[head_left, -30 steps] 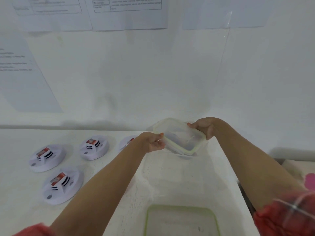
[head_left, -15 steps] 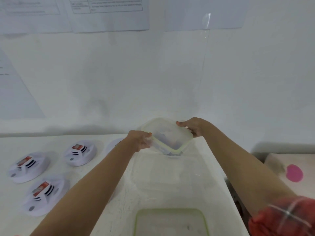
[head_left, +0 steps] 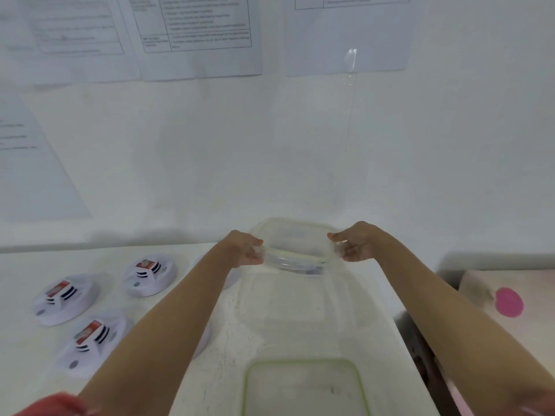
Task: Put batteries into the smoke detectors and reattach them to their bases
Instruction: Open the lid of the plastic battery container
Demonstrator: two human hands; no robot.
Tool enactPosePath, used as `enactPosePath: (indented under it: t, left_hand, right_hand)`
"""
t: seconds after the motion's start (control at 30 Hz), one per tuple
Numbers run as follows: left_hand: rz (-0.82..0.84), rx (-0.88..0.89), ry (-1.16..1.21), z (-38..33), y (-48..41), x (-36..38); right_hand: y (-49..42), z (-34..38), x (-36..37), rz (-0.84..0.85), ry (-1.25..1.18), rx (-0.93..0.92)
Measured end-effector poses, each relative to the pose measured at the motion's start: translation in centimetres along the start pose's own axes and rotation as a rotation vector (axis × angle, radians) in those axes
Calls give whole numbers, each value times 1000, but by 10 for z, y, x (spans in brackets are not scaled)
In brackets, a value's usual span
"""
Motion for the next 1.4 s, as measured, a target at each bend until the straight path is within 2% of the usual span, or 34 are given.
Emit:
enactPosePath:
  t: [0.1, 0.23, 0.63, 0.77, 0.87, 0.97, 1.03, 1.2, 1.3, 1.4]
  left_hand:
    - [14, -51, -38, 3, 3, -3]
    - [11, -73, -65, 8, 4, -7]
    - [-65, -55, 107, 2, 7, -13]
    - [-17, -72, 205, -18, 33, -19]
    - [3, 31, 265, -35, 55, -23]
    - [-29, 147, 315, -45, 77, -26]
    - [-31, 161, 377, -44, 89, -30]
    - [38, 160, 474, -27, 114, -43]
    - [20, 219, 328, -16, 131, -45]
    - [2, 219, 337, 0, 148, -44]
  right_hand:
    - [-3, -5, -5, -14, -212, -58]
    - [-5, -15, -5, 40, -343, -56]
    - [4, -5, -13, 48, -371, -22]
    - [15, 7, -18, 111, -372, -80]
    - [36, 20, -22, 222, -348, -173]
    - [60, 29, -23, 244, -281, -247]
    - [76, 31, -19, 256, -328, -284]
    - [113, 18, -8, 216, -380, -354]
    - [135, 2, -1, 199, -520, -368]
    - [155, -17, 9, 124, -539, -397]
Point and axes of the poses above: each hand's wrist, its own y-axis away from the middle knuckle, its own x-axis out of the palm, z = x × y, the point moved 1 cm from there along -y, towards the middle knuckle, and after that the axes turned 2 degrees about z, right-handed, at the moved point
